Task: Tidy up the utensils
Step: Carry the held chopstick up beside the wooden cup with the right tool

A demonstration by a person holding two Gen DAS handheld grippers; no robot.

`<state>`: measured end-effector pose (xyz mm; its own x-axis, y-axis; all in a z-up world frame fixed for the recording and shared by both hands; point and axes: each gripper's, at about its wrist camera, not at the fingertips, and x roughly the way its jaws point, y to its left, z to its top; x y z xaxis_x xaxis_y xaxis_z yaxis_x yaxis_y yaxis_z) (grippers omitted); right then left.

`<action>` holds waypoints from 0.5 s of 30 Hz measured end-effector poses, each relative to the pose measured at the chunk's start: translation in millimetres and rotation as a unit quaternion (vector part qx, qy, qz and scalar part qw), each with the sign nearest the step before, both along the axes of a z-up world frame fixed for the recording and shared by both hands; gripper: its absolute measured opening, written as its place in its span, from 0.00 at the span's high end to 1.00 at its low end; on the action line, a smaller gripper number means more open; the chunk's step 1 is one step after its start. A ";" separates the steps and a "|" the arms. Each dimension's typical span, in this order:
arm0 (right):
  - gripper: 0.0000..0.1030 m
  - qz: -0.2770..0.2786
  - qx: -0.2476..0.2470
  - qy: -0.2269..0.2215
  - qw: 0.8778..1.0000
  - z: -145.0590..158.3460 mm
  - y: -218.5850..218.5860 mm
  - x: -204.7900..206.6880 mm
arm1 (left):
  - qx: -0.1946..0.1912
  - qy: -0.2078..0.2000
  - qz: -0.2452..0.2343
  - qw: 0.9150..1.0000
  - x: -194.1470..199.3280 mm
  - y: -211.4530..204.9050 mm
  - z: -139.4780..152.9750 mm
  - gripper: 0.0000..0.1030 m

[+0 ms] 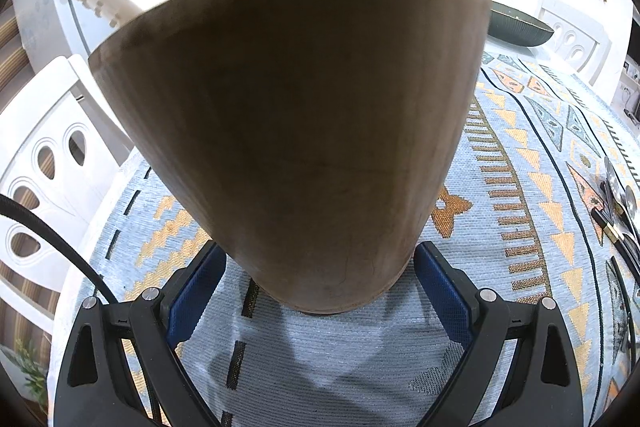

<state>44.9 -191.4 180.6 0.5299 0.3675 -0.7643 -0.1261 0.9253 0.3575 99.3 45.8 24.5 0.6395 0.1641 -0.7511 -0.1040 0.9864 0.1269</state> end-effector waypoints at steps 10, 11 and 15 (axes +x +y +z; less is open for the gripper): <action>0.93 0.002 0.025 -0.005 1.000 3.2 -2.4 3.2 | -0.002 -0.001 0.002 1.000 -0.4 0.1 1.9 0.08; 0.93 0.003 0.024 -0.004 1.000 2.8 -1.9 3.2 | -0.002 -0.001 0.002 1.000 -0.4 0.0 2.0 0.08; 0.93 0.003 0.025 -0.003 1.000 2.7 -1.6 3.8 | -0.002 -0.002 0.002 1.000 -0.3 0.0 2.1 0.08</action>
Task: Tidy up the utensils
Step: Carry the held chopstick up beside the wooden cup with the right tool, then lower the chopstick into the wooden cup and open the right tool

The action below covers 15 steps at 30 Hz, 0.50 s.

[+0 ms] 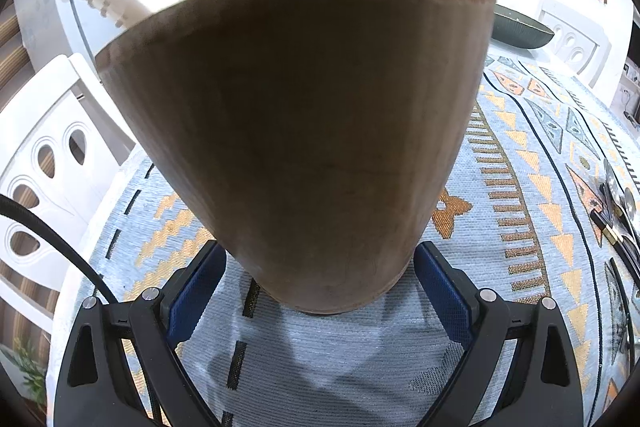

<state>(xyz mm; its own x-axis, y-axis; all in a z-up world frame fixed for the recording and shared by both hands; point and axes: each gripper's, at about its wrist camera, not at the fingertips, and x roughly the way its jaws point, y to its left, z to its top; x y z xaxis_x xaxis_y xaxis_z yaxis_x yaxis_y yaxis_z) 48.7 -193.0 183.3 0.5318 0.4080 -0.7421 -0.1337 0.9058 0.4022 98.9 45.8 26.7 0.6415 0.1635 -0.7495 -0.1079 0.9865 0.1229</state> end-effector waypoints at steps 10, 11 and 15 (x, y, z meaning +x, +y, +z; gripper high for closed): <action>0.93 -0.004 0.009 -0.003 1.000 0.7 -2.9 1.1 | -0.001 0.002 -0.001 1.000 1.3 -1.5 1.1 0.08; 0.93 -0.005 0.011 -0.005 1.000 1.6 -3.5 1.1 | -0.001 0.002 -0.002 1.000 1.6 -2.0 1.4 0.08; 0.93 -0.013 0.015 -0.017 1.000 9.7 -8.4 1.0 | -0.002 0.003 -0.001 1.000 2.2 -3.0 2.4 0.08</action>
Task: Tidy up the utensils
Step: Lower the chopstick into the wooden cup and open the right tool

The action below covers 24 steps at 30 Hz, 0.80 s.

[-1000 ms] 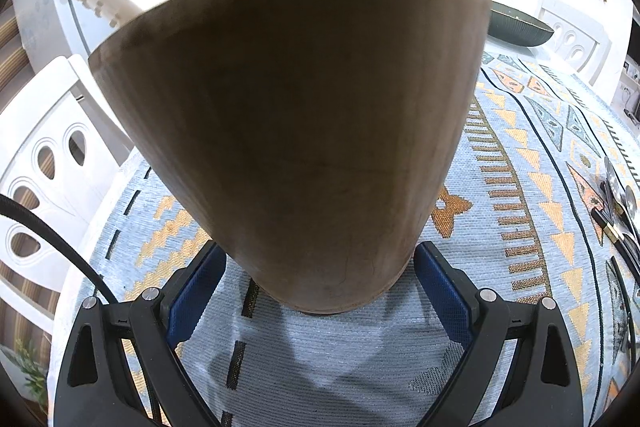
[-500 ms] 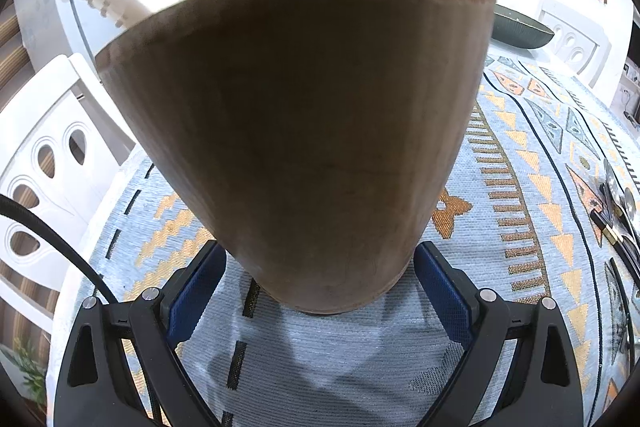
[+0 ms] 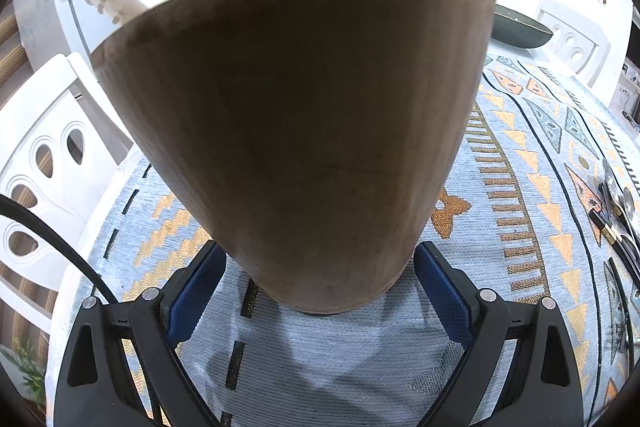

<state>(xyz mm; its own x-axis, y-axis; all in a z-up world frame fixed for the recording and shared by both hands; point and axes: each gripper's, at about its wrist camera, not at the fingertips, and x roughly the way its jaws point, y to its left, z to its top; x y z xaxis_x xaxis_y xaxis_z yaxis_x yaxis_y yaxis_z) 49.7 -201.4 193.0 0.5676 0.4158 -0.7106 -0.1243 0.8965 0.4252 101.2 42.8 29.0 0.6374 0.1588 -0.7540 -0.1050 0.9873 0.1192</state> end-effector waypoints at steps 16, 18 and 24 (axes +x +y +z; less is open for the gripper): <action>0.93 0.009 0.005 -0.109 0.994 88.2 -11.0 29.6 | -0.003 0.003 -0.001 1.000 3.0 -0.9 -0.1 0.08; 0.93 0.017 0.005 -0.127 0.992 102.7 -8.7 36.0 | -0.003 0.002 0.000 1.000 2.8 -2.0 0.1 0.08; 0.93 0.046 0.030 -0.182 0.982 150.1 4.8 62.8 | -0.001 -0.001 0.001 1.000 1.4 -3.2 0.6 0.08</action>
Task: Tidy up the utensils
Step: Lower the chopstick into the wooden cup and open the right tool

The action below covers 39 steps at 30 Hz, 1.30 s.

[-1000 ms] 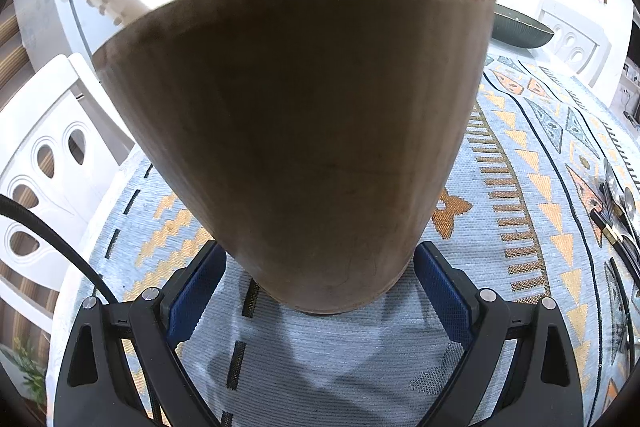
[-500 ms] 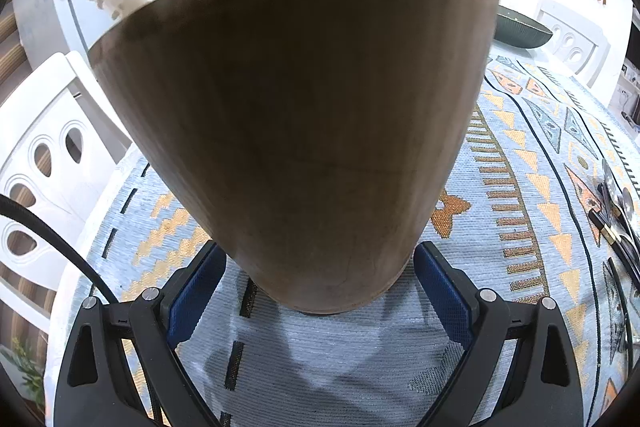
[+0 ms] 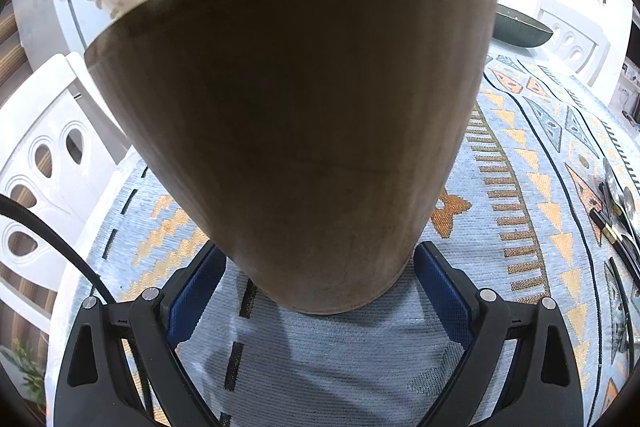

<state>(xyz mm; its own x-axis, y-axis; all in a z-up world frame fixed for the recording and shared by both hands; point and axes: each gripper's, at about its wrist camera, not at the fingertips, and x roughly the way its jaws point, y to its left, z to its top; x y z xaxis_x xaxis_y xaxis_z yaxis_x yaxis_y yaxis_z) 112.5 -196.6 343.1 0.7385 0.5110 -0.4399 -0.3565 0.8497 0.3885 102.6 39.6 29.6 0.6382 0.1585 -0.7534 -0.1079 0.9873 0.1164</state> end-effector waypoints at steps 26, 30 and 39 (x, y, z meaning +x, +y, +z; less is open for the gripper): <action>0.93 0.153 -0.027 0.047 0.987 -59.6 130.2 51.3 | 0.004 -0.004 0.003 1.000 -5.0 -0.8 1.6 0.08; 0.93 0.147 -0.030 0.079 0.986 -59.1 120.4 51.5 | 0.003 -0.003 0.003 1.000 -5.1 -0.8 1.5 0.08; 0.51 -0.049 -0.008 0.097 0.994 -71.9 -18.6 -20.7 | -0.005 -0.001 -0.004 1.000 -5.2 1.7 4.0 0.08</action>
